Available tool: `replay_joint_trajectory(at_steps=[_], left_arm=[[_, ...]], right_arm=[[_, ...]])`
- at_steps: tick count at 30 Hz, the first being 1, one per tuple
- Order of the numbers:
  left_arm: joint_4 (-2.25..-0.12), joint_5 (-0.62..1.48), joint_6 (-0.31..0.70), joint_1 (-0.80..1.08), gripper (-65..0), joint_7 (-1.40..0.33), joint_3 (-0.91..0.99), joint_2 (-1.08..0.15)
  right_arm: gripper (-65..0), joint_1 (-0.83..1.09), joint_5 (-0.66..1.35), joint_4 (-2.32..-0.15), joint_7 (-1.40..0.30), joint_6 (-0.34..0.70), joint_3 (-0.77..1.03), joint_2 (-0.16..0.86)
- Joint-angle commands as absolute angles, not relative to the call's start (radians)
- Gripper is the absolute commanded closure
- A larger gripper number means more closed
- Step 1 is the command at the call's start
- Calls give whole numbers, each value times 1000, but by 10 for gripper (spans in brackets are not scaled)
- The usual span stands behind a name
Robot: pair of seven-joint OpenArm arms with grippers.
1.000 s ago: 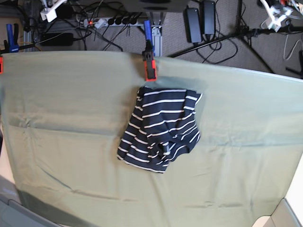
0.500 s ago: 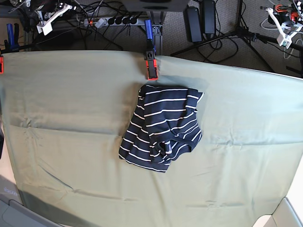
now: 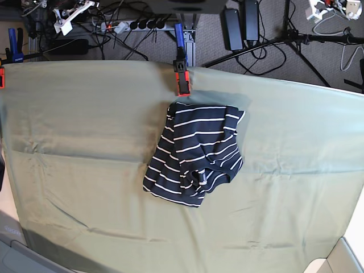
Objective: Fold the T-shirt properly
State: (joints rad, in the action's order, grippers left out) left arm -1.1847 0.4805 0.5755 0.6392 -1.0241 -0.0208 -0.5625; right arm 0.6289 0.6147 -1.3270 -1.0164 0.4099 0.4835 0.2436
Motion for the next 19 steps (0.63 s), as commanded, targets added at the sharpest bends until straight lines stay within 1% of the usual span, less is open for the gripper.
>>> replay_joint_trajectory(at_steps=[1,5,7,9,13,19], left_arm=[[-1151,469,579,623,0,-1029,-53,-579],[-980,466,579,501,0,-1035,-234,-575],[-902,466,575,430,0,-1036,-320,-562],[-830,466,541,360,0,-1036,-399,-536],[-680,451,479,229,0,-1033,-513,-442],[-454,405,478,109,0,-1033,-528,-250]], right_arm=[[0,624,603,-1297,-1017,467,475,254],[0,552,510,-1114,-1018,456,416,251],[0,505,463,-1017,-1018,412,387,249],[0,456,437,-922,-1017,378,356,249],[0,358,426,-757,-1017,362,296,247],[0,228,411,-624,-1022,361,214,248]])
